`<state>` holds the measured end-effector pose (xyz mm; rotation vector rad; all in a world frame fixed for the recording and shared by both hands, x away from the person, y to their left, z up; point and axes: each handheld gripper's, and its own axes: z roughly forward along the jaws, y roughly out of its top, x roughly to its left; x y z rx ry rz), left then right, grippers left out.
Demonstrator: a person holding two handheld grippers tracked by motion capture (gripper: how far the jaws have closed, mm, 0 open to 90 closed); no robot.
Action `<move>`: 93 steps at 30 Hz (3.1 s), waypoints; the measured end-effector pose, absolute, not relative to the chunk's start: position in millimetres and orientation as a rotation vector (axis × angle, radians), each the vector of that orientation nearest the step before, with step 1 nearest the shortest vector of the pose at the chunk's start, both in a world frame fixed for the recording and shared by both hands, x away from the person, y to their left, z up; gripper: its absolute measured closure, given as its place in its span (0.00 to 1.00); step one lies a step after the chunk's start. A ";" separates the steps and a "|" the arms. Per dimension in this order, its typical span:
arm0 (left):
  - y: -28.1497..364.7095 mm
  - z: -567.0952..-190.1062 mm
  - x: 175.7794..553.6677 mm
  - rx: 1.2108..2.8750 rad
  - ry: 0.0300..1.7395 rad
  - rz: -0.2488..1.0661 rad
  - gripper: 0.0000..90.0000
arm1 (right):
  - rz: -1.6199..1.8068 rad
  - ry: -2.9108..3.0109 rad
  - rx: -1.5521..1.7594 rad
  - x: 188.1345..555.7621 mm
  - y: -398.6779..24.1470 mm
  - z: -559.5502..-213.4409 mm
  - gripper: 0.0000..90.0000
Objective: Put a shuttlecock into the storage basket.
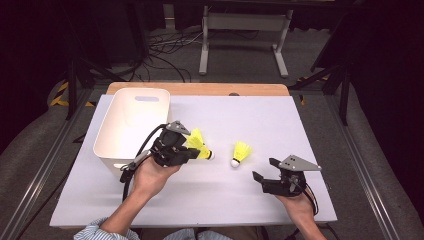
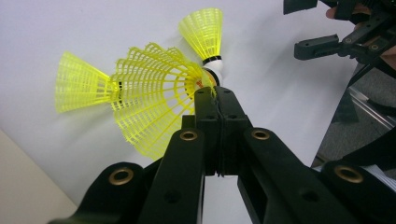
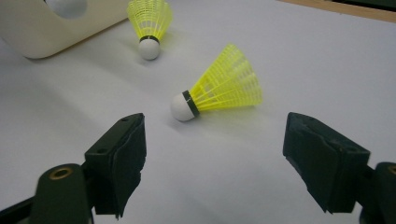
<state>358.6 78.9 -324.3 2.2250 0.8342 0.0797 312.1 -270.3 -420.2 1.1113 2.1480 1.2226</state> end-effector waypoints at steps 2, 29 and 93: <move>80.7 -322.2 360.5 2.226 0.833 0.086 1.00 | 1.225 2.138 1.118 312.1 -274.2 -423.2 0.24; 96.4 -309.9 380.1 2.169 0.893 0.069 0.99 | 1.243 2.027 1.163 301.6 -301.8 -444.2 0.19; 184.4 -274.4 416.0 1.989 1.145 0.215 0.99 | 1.236 2.035 1.179 298.6 -300.9 -454.2 0.18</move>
